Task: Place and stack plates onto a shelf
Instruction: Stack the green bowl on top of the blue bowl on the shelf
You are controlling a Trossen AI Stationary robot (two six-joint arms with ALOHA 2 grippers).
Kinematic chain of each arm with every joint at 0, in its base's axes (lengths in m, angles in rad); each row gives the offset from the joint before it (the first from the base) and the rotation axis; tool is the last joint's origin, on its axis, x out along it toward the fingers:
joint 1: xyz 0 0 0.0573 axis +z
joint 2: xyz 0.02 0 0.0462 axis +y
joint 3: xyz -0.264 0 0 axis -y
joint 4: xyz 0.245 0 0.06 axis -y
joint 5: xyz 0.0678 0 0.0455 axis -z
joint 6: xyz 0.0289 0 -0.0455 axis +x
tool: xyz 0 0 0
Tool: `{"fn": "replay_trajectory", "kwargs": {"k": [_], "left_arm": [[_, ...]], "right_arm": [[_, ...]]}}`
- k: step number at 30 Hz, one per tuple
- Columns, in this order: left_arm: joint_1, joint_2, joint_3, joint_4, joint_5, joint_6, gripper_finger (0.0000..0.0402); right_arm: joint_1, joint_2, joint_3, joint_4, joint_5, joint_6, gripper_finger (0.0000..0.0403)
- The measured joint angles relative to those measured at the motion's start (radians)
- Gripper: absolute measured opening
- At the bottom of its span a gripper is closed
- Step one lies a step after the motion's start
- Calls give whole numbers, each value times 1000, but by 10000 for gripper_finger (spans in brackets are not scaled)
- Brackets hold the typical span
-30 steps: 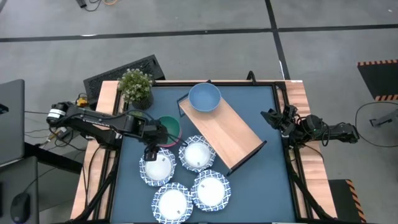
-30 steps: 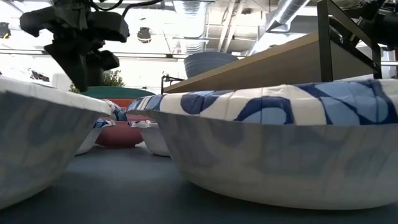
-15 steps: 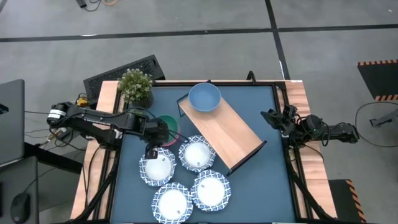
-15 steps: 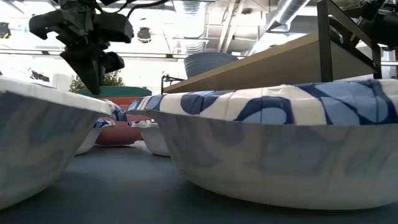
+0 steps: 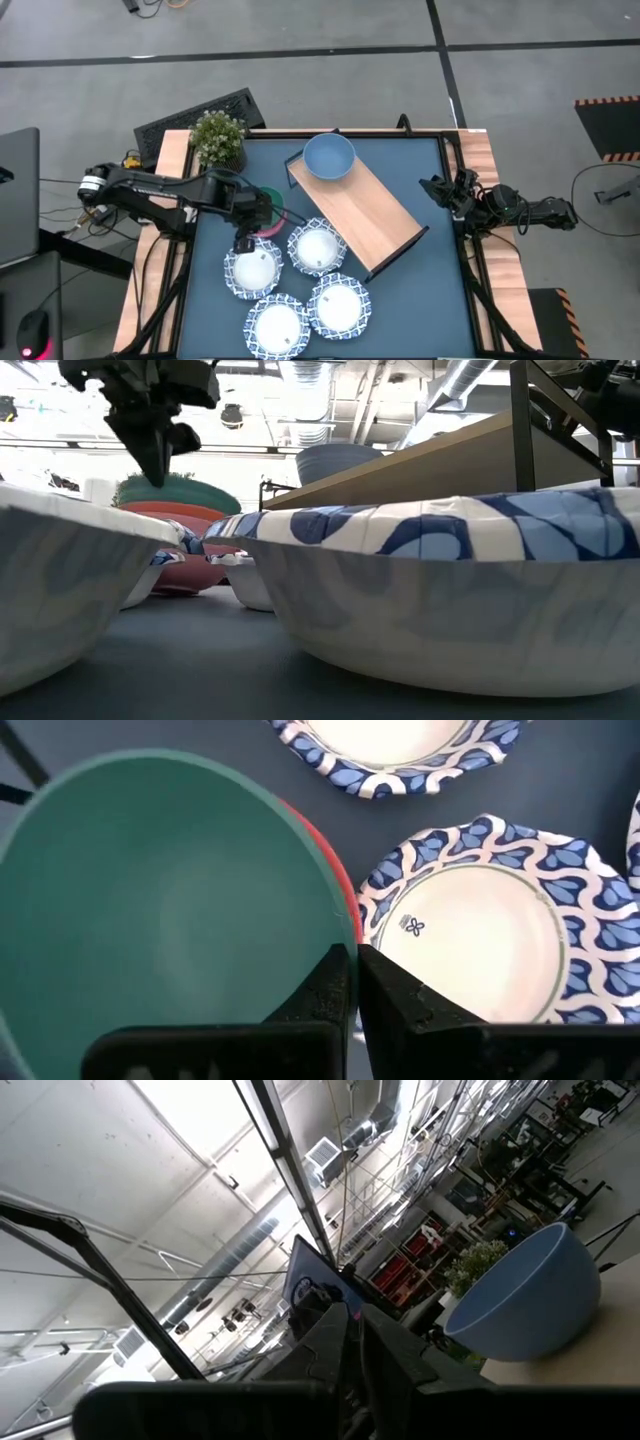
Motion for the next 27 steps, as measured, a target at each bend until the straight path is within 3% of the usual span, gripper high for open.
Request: {"fn": "replay_trajectory", "kwargs": {"k": [7, 18, 27], "left_arm": [[0, -1, 107, -92, -50, -14, 0], [14, 1, 421, -192, -293, 87, 0], [124, 187, 719, -182, -288, 343, 0]], "right_arm": [[0, 0, 0, 0, 0, -1, 58], [0, 0, 0, 0, 0, -4, 58], [0, 0, 0, -1, 0, -3, 58]]}}
